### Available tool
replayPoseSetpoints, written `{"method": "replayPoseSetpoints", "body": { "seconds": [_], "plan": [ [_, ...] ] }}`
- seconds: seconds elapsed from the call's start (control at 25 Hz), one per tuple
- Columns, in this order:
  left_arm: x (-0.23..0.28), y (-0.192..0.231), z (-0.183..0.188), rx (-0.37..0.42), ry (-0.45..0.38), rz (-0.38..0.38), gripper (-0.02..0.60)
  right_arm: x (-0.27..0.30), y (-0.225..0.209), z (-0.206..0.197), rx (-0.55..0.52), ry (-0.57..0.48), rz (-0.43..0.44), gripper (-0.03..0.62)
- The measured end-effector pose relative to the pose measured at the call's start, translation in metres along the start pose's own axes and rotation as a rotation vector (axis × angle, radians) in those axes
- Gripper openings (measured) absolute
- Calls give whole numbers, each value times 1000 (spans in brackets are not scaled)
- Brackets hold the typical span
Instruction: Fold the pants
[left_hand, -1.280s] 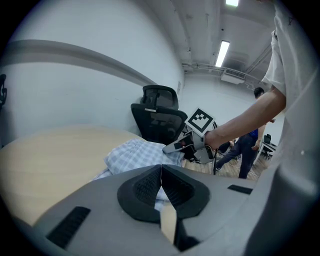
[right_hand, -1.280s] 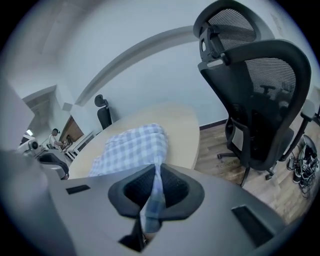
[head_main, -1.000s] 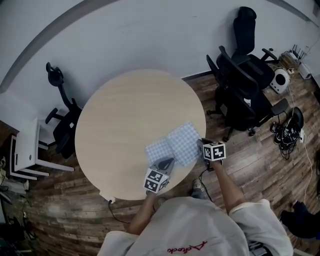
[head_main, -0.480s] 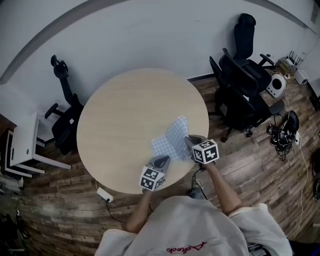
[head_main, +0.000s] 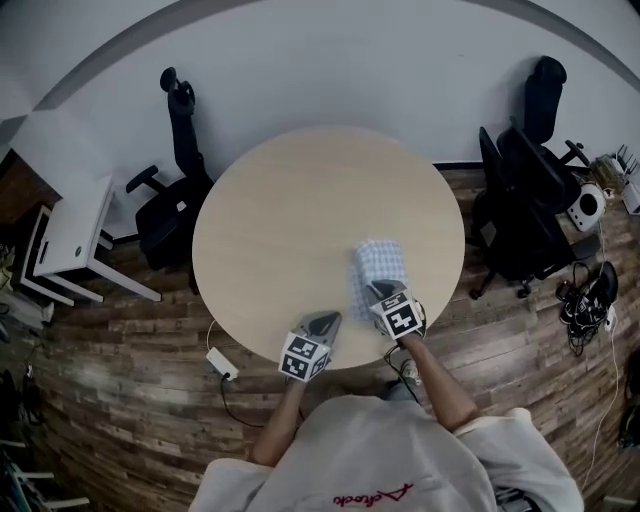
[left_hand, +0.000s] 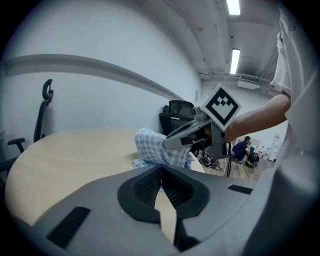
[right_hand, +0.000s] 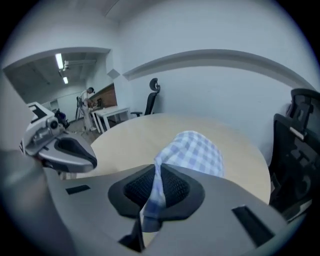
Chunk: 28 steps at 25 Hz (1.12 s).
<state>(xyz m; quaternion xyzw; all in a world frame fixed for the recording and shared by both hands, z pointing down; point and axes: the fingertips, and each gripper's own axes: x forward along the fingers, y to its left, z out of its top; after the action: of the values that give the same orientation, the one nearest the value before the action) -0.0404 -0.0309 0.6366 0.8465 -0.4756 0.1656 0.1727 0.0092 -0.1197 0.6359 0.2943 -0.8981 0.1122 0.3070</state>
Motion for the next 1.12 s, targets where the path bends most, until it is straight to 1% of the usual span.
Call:
{"method": "replayPoseSetpoints", "body": {
  "seconds": [0.12,0.28,0.36,0.44,0.6,0.64,0.68,0.72,0.8,0.88,0.96,1.08,1.12],
  "plan": [
    [-21,18,-11,-34,1,50,32,29,26,-17,-70,85,-3,55],
    [-48,36,-29,-73,6,112,32,67,54,-54,-86,196,17,55],
    [-63,45,-40,-90,10,141,32,80,62,-66,-76,221,19,57],
    [-75,53,-49,-104,14,158,32,87,65,-70,-52,229,20,57],
    [-86,59,-59,-124,16,158,32,92,75,-71,6,248,66,57],
    [-84,58,-59,-125,14,148,32,91,77,-67,21,234,76,62],
    [-81,55,-58,-123,13,134,32,88,78,-63,46,211,87,82],
    [-77,51,-57,-120,11,116,32,85,80,-59,85,182,101,133],
    [-68,42,-51,-109,7,79,32,76,85,-47,156,102,130,163],
    [-58,35,-46,-97,2,46,32,66,84,-36,159,20,131,162],
    [-48,27,-40,-88,-1,16,32,53,76,-29,145,-34,101,160],
    [-34,12,-35,-84,-6,-21,32,29,58,-27,147,-81,46,124],
    [-30,7,-33,-84,-7,-30,32,21,52,-28,146,-94,27,91]
  ]
}}
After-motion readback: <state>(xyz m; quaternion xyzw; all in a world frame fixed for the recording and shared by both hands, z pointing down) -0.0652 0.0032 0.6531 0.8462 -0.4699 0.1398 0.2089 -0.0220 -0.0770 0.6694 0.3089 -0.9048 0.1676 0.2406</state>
